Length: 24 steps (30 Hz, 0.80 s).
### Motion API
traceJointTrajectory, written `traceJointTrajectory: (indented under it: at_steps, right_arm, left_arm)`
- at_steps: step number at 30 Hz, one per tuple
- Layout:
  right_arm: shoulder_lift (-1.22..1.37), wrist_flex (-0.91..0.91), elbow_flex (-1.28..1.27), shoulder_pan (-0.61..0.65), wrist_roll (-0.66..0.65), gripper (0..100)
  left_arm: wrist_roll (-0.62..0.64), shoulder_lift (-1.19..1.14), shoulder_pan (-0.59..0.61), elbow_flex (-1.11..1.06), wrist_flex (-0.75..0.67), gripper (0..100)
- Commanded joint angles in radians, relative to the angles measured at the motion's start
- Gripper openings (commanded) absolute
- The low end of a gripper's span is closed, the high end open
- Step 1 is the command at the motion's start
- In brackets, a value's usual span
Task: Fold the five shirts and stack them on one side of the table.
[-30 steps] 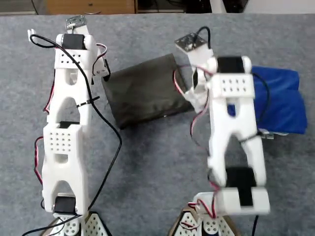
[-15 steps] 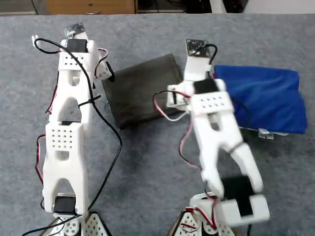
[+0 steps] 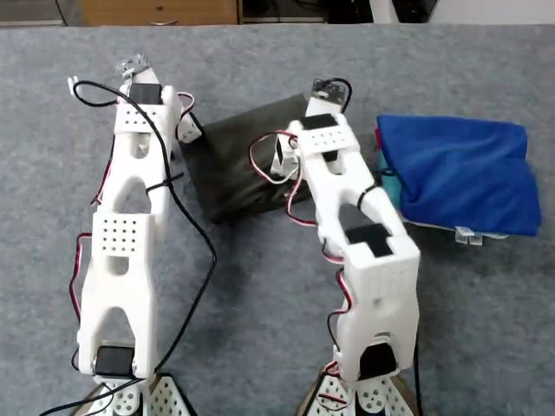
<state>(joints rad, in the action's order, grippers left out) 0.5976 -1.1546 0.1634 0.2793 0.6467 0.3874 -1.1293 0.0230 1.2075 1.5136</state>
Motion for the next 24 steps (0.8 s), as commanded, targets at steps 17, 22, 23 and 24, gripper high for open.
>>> traceJointTrajectory:
  at_steps: [17, 22, 23, 24]
  right_arm:
    - [0.097, -0.127, 0.176, -0.004, -0.123, 0.2]
    - [0.093, -0.146, 0.205, -0.050, -0.127, 0.2]
    - [0.093, -0.166, 0.225, -0.058, -0.129, 0.2]
    - [0.093, -0.190, 0.252, -0.064, -0.129, 0.2]
  left_arm:
    - [0.005, -0.085, -0.058, 0.146, -0.034, 4]
    - [0.006, -0.085, -0.060, 0.146, -0.034, 2]
    - [0.008, -0.085, -0.060, 0.152, -0.034, 2]
    - [0.008, -0.082, -0.060, 0.157, -0.032, 2]
